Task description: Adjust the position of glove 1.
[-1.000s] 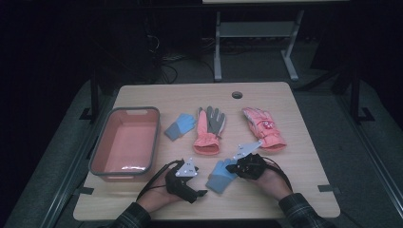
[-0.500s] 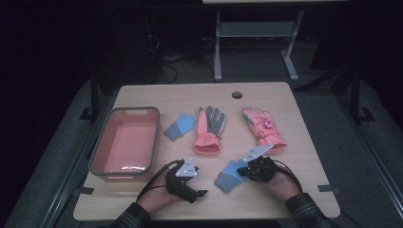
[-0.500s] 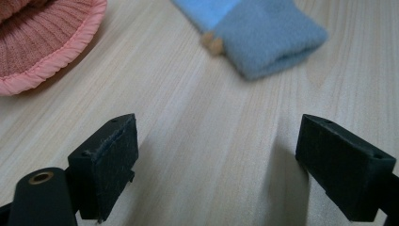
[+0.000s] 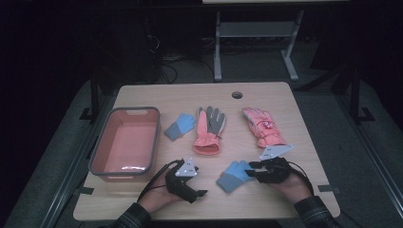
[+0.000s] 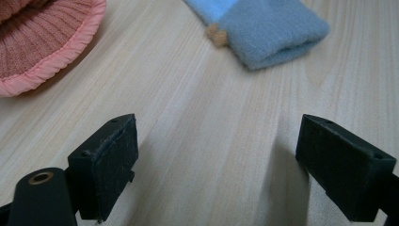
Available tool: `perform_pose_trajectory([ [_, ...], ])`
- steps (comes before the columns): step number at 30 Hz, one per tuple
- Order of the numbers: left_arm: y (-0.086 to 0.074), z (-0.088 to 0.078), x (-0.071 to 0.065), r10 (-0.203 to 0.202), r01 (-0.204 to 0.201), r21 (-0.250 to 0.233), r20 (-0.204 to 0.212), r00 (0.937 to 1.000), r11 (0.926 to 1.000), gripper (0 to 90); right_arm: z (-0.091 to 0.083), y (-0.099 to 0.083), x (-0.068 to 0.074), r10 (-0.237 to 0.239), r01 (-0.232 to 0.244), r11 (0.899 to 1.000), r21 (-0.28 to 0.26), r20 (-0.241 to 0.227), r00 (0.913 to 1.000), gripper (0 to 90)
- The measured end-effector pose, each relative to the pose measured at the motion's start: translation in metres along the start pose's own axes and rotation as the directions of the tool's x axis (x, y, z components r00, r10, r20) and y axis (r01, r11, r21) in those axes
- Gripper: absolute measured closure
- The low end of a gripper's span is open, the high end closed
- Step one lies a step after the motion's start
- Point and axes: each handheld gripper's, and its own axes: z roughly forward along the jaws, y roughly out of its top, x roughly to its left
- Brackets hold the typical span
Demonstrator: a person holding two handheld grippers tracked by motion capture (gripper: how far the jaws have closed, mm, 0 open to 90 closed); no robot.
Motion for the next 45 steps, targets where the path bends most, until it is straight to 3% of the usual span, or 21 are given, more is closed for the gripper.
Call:
perform_pose_trajectory([
  [4, 0.000, 0.000, 0.000, -0.003, 0.003, 0.001, 0.003, 1.0000, 1.0000, 12.6, -0.011, -0.014, -0.009, 0.026, -0.024, 0.999, -0.028, 0.052, 0.9983, 44.5],
  [5, 0.000, 0.000, 0.000, -0.004, 0.004, 0.001, 0.003, 1.0000, 1.0000, 12.5, -0.014, -0.020, -0.012, 0.028, -0.025, 0.999, -0.039, 0.076, 0.9967, 37.5],
  [10, 0.000, 0.000, 0.000, -0.004, 0.004, 0.002, 0.004, 1.0000, 1.0000, 12.5, -0.015, -0.032, -0.017, 0.047, -0.045, 0.999, -0.016, 0.123, 0.9912, 27.5],
  [12, 0.001, 0.000, 0.000, -0.004, 0.004, 0.007, 0.005, 1.0000, 1.0000, 12.5, -0.014, -0.039, -0.022, 0.036, -0.035, 0.999, -0.010, 0.164, 0.9858, 22.5],
  [17, 0.003, -0.001, 0.000, -0.010, 0.010, 0.028, -0.002, 0.9999, 0.9996, 13.3, -0.010, -0.042, -0.024, 0.028, -0.030, 1.000, 0.009, 0.175, 0.9842, 17.6],
  [21, 0.006, -0.004, 0.003, -0.019, 0.019, 0.060, 0.004, 0.9998, 0.9980, 15.0, -0.008, -0.047, -0.027, 0.056, -0.053, 0.998, -0.021, 0.161, 0.9853, 12.9],
  [23, 0.009, -0.007, 0.004, -0.057, 0.056, 0.039, 0.010, 0.9983, 0.9977, 18.9, -0.008, -0.048, -0.029, 0.071, -0.067, 0.997, -0.030, 0.157, 0.9850, 12.5],
  [26, 0.012, -0.010, 0.007, -0.076, 0.076, 0.019, 0.023, 0.9968, 0.9969, 26.0, -0.008, -0.048, -0.029, 0.070, -0.067, 0.997, -0.029, 0.157, 0.9850, 12.3],
  [27, 0.014, -0.012, 0.008, -0.091, 0.091, 0.008, 0.023, 0.9956, 0.9958, 36.4, -0.008, -0.048, -0.029, 0.071, -0.068, 0.997, -0.029, 0.157, 0.9850, 12.4],
  [31, 0.029, -0.015, 0.016, -0.136, 0.136, 0.004, -0.015, 0.9906, 0.9907, 62.5, -0.008, -0.048, -0.029, 0.071, -0.067, 0.997, -0.029, 0.157, 0.9851, 12.3],
  [32, 0.029, -0.015, 0.016, -0.136, 0.136, 0.004, -0.015, 0.9906, 0.9907, 70.1, -0.008, -0.048, -0.029, 0.071, -0.067, 0.997, -0.029, 0.157, 0.9851, 12.3],
  [33, 0.032, -0.014, 0.017, -0.139, 0.139, 0.006, -0.029, 0.9899, 0.9903, 70.1, -0.008, -0.048, -0.029, 0.071, -0.067, 0.997, -0.029, 0.157, 0.9851, 12.3],
  [34, 0.038, -0.015, 0.019, -0.136, 0.136, 0.009, -0.046, 0.9896, 0.9906, 81.6, -0.008, -0.048, -0.029, 0.071, -0.067, 0.997, -0.029, 0.157, 0.9851, 12.3],
  [36, 0.041, -0.015, 0.020, -0.135, 0.136, 0.012, -0.056, 0.9892, 0.9906, 88.7, -0.008, -0.048, -0.029, 0.071, -0.067, 0.997, -0.029, 0.157, 0.9851, 12.3],
  [41, 0.063, -0.019, 0.036, -0.166, 0.167, -0.007, -0.121, 0.9786, 0.9860, 89.5, -0.008, -0.048, -0.029, 0.071, -0.067, 0.997, -0.029, 0.156, 0.9852, 12.3],
  [45, 0.075, -0.018, 0.049, -0.186, 0.185, -0.023, -0.189, 0.9642, 0.9826, 89.5, -0.008, -0.048, -0.029, 0.071, -0.067, 0.997, -0.029, 0.156, 0.9852, 12.3],
])
